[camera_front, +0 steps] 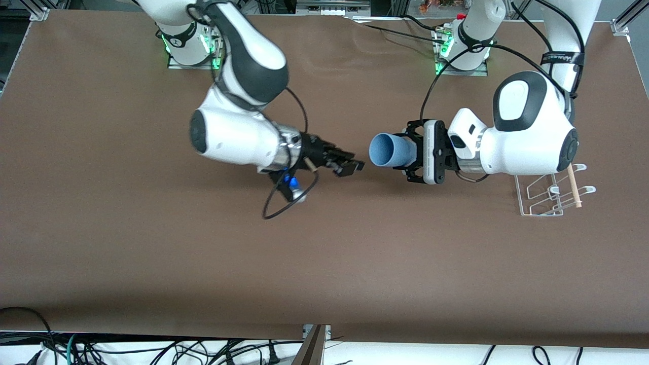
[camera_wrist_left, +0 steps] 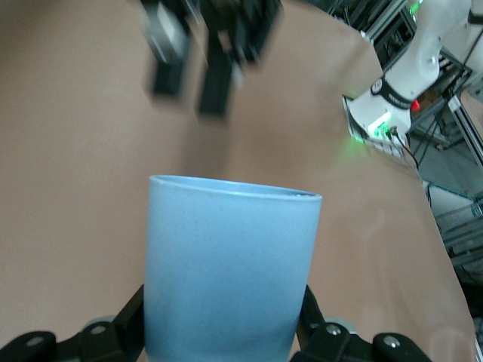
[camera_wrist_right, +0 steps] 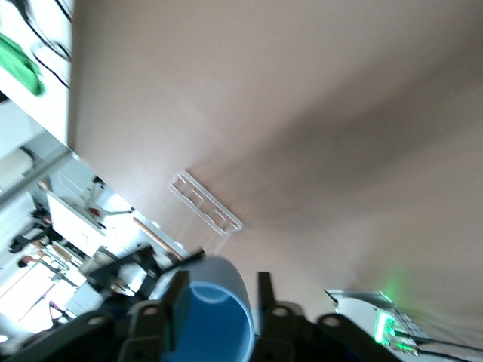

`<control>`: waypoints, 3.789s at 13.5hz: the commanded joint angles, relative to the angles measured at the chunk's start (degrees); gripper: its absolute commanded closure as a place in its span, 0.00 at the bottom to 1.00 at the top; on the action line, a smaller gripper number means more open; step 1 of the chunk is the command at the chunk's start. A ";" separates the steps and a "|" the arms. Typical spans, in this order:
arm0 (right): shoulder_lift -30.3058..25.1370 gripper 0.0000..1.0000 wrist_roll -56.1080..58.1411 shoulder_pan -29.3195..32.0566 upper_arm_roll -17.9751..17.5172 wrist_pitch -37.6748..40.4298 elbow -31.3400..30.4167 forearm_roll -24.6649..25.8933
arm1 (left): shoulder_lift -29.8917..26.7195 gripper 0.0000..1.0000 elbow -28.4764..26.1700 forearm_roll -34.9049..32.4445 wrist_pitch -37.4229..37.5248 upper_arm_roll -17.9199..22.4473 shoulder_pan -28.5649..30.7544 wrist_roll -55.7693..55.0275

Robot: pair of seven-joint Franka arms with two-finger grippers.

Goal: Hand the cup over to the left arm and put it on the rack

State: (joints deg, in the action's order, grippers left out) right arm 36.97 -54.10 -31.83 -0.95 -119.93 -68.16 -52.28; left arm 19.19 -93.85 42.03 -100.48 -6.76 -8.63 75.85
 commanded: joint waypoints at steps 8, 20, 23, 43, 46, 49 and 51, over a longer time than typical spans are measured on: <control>-6.90 0.01 18.83 29.43 1.03 35.11 0.66 9.97 | -0.03 1.00 4.46 -42.67 11.69 0.00 0.11 -19.75; -14.37 0.01 39.25 29.90 2.09 37.93 -4.25 39.62 | 3.15 1.00 -6.14 -89.39 33.34 -0.71 -1.04 -43.32; -15.79 0.01 39.34 29.72 1.66 36.10 -7.06 42.26 | 4.79 1.00 -7.14 -92.89 36.14 -0.53 -0.86 -42.90; -37.15 0.01 39.69 27.96 -5.55 18.24 -34.76 53.43 | 12.37 0.00 -7.84 -99.51 26.74 -0.62 3.63 -43.33; -36.62 0.01 39.69 27.79 -5.73 18.33 -34.32 53.43 | 9.92 0.00 -6.09 -96.81 27.97 -0.88 3.62 -44.12; -36.62 0.01 39.78 27.87 -5.73 18.33 -34.32 53.43 | 5.26 0.00 0.66 -83.56 29.46 -0.53 4.24 -46.91; -36.62 0.01 39.86 27.87 -5.73 18.51 -34.32 53.43 | 3.06 0.00 5.67 -75.38 30.51 -0.35 4.50 -52.62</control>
State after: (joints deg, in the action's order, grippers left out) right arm 0.50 -14.63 -3.95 -6.60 -101.97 -102.58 0.37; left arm 24.99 -92.52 -40.13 -71.51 -7.26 -4.62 27.25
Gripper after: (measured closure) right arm 0.009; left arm 0.000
